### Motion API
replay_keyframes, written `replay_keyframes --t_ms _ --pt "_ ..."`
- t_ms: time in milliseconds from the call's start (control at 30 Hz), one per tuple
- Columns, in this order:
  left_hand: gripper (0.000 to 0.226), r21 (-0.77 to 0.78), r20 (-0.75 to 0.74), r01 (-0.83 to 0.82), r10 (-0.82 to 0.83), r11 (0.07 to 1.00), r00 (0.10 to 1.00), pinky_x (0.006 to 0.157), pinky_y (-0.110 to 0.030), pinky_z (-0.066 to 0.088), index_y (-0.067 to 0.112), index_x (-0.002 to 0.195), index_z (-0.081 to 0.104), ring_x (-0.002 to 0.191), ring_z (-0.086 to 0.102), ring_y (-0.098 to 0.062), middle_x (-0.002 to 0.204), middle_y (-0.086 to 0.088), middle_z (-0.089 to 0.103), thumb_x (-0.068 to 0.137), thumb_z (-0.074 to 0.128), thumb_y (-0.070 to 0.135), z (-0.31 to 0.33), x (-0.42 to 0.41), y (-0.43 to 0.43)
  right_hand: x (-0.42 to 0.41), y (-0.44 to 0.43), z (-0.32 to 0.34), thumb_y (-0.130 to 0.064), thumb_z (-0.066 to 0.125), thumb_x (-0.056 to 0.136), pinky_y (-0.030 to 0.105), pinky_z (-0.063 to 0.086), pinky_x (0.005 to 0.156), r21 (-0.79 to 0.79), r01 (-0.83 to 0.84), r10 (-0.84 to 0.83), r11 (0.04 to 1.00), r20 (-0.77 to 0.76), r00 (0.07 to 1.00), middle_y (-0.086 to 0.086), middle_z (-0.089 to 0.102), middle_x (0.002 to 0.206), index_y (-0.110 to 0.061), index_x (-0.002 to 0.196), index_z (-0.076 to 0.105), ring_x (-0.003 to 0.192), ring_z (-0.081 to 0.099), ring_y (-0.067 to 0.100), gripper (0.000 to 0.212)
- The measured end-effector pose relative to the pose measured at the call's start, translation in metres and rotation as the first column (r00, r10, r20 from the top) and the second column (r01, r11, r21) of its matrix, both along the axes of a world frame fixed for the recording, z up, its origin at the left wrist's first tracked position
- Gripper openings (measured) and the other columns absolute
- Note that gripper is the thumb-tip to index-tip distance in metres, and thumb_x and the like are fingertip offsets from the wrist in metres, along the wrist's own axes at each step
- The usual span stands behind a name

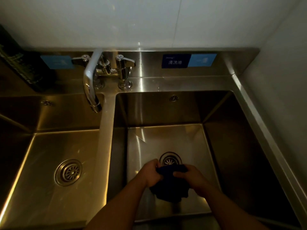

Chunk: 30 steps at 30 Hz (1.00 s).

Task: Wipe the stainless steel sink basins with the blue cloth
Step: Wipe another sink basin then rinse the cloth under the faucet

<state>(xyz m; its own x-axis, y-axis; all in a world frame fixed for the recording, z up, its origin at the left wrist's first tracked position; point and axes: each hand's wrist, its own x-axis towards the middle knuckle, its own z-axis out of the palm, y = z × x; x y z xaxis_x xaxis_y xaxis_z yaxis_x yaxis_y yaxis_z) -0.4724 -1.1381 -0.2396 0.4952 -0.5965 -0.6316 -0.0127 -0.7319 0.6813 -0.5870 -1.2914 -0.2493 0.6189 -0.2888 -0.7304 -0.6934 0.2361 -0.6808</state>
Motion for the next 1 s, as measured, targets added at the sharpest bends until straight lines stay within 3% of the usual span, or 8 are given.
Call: replay_keyframes --t_ms 167,267,333,433,567,700,900,1000 --pt "0.021 -0.012 0.079 -0.08 0.081 0.997 0.994 0.064 -0.021 0.042 0.015 0.09 0.049 0.082 0.056 -0.016 0.095 -0.008 0.062 0.079 0.061 0.003 -0.044 0.008 -0.044 0.018 -0.028 -0.038 -0.006 0.068 0.086 0.05 0.052 0.091 -0.198 0.024 -0.045 0.98 -0.106 0.993 0.022 0.066 0.112 0.003 0.115 0.058 0.101 0.065 0.035 0.032" --pt "0.022 -0.021 0.185 -0.111 0.113 0.994 0.976 0.075 -0.026 0.047 0.012 0.105 0.053 0.094 0.056 -0.022 0.109 -0.011 0.057 0.085 0.054 0.005 -0.074 0.01 -0.064 0.033 -0.042 -0.065 -0.014 0.065 0.09 0.04 0.05 0.094 -0.38 -0.125 0.056 0.916 -0.187 0.981 0.02 0.059 0.123 0.0 0.127 0.049 0.111 0.059 0.033 0.042" --pt "0.041 0.023 0.368 -0.125 0.108 0.992 0.924 0.096 -0.038 0.044 0.015 0.127 0.047 0.118 0.045 -0.029 0.132 -0.014 0.044 0.087 0.055 0.014 -0.092 0.012 -0.064 0.041 -0.043 -0.075 -0.02 0.062 0.092 0.036 0.044 0.095 -0.561 -0.255 0.122 0.788 -0.262 0.957 0.018 0.047 0.135 -0.009 0.142 0.034 0.121 0.048 0.032 0.058" --pt "0.076 0.224 0.5 -0.027 -0.091 0.974 0.861 0.115 -0.052 0.017 0.029 0.149 0.018 0.143 0.005 -0.033 0.157 -0.012 0.006 0.087 0.059 0.042 -0.109 0.018 -0.047 0.043 -0.028 -0.082 -0.029 0.057 0.09 0.042 0.036 0.106 -0.761 -0.48 0.337 0.436 -0.357 0.871 0.014 0.025 0.148 -0.023 0.15 0.019 0.132 0.028 0.033 0.071" --pt "0.107 0.484 0.386 0.144 -0.358 0.863 0.85 0.11 -0.066 -0.002 0.042 0.145 -0.02 0.14 -0.03 -0.035 0.153 -0.01 -0.034 0.078 0.061 0.063 -0.129 0.022 -0.017 0.034 -0.01 -0.106 -0.039 0.053 0.094 0.053 0.005 0.117 -0.624 -0.761 0.627 0.177 -0.524 0.576 0.016 -0.011 0.16 -0.033 0.153 -0.004 0.146 -0.007 0.038 0.082" --pt "0.114 0.543 0.286 0.186 -0.388 0.819 0.876 0.108 -0.068 -0.005 0.044 0.144 -0.021 0.137 -0.035 -0.036 0.151 -0.01 -0.038 0.075 0.068 0.06 -0.139 0.022 0.0 0.033 -0.008 -0.127 -0.045 0.046 0.097 0.058 -0.009 0.114 -0.568 -0.822 0.655 0.047 -0.604 0.455 0.013 -0.036 0.153 -0.038 0.15 -0.014 0.141 -0.029 0.041 0.08" --pt "0.113 0.545 0.27 0.173 -0.368 0.82 0.89 0.11 -0.067 0.0 0.042 0.146 -0.019 0.138 -0.034 -0.037 0.15 -0.011 -0.039 0.079 0.071 0.045 -0.143 0.016 0.004 0.029 -0.036 -0.133 -0.041 0.042 0.099 0.054 -0.006 0.116 -0.585 -0.773 0.793 -0.246 -0.58 0.186 0.008 -0.026 0.158 -0.035 0.153 -0.002 0.144 -0.021 0.037 0.07" --pt "0.109 0.547 0.289 0.172 -0.377 0.819 0.88 0.11 -0.068 0.003 0.04 0.148 -0.017 0.138 -0.032 -0.038 0.151 -0.013 -0.036 0.081 0.069 0.045 -0.142 0.014 0.005 0.029 -0.034 -0.13 -0.036 0.041 0.1 0.05 0.012 0.117 -0.598 -0.77 0.792 -0.221 -0.571 0.216 0.013 -0.004 0.162 -0.026 0.154 0.013 0.146 0.003 0.037 0.062"
